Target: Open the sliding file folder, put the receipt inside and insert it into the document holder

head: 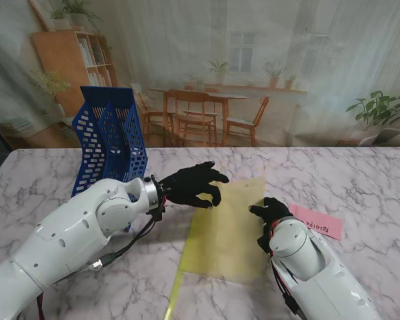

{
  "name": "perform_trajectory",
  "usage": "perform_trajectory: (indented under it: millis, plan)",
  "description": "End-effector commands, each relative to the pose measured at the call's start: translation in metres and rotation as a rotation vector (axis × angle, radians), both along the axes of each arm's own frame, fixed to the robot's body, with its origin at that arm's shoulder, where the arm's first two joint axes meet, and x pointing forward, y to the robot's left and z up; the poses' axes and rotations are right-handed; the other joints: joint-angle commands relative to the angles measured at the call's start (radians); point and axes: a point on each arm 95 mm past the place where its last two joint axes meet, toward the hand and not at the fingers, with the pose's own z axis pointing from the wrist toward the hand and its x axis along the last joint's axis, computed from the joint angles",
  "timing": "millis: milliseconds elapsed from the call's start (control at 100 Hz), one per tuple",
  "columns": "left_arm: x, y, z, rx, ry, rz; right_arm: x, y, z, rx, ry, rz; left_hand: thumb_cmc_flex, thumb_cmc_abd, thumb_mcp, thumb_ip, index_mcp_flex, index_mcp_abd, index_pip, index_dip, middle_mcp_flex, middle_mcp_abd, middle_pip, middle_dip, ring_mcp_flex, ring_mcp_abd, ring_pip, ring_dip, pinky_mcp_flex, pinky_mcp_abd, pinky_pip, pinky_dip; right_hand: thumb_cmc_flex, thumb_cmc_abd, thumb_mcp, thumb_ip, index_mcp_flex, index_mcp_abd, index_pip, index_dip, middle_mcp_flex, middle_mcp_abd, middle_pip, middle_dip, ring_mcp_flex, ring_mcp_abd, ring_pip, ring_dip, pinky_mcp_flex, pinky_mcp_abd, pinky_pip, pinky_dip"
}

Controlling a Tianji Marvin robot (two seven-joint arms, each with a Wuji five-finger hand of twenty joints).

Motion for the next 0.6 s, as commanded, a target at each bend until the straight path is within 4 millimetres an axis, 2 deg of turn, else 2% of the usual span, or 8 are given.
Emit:
perform_trajectory:
  millis: [0,140,400,590]
  plan:
    - [0.001,-0.002,-0.006,0.017,0.017,0.004,-0.004,-0.001,-0.003,0.003,-0.006,-0.007,0.044,0.039,-0.028,-0.026,0.036,0.036,0.087,0.044,0.015,-0.017,-0.001,0.014,0.009,-0.031,-0.013,0.008,-0.016,-0.055,0.008,0.021,-0.047,0.036,-0.04,0.028,-0.067,-0.045,-0.001,0.023,-0.091,0.017,-0.023,0.012,-0.073,0.012,-0.039,-0.012,-0.05,-0.055,-0.015,0.006]
    - [0.002,-0.006,-0.008,0.017,0.024,0.01,-0.005,-0.008,0.001,0.015,-0.052,-0.028,0.045,0.04,-0.029,-0.025,0.036,0.037,0.082,0.048,0.016,-0.017,-0.002,0.015,0.009,-0.028,-0.014,0.01,-0.017,-0.053,0.009,0.031,-0.06,0.056,-0.077,0.033,-0.124,-0.061,0.017,0.027,-0.242,0.011,-0.033,0.016,-0.221,-0.018,-0.08,-0.028,-0.137,-0.104,-0.049,-0.011]
    - [0.003,-0.015,-0.011,0.002,0.016,0.036,-0.013,-0.02,0.018,0.081,-0.144,-0.019,0.048,0.034,-0.024,-0.02,0.041,0.055,0.075,0.049,0.023,-0.008,-0.001,0.018,0.011,-0.019,-0.01,0.014,-0.018,-0.043,0.012,0.048,-0.05,0.058,-0.091,0.035,-0.088,-0.071,0.034,0.024,-0.237,0.013,-0.031,0.014,-0.223,-0.017,-0.077,-0.032,-0.138,-0.103,-0.046,-0.013]
    - [0.003,-0.018,-0.007,-0.011,-0.004,0.042,-0.021,-0.036,0.033,0.018,-0.225,0.024,0.046,0.033,-0.019,-0.017,0.04,0.06,0.071,0.05,0.025,-0.002,-0.003,0.019,0.01,-0.013,-0.01,0.016,-0.02,-0.04,0.014,0.059,-0.089,0.007,-0.071,0.034,-0.017,-0.166,0.027,0.018,-0.273,0.007,-0.047,0.008,-0.246,-0.033,-0.068,-0.026,-0.13,-0.118,-0.019,-0.003]
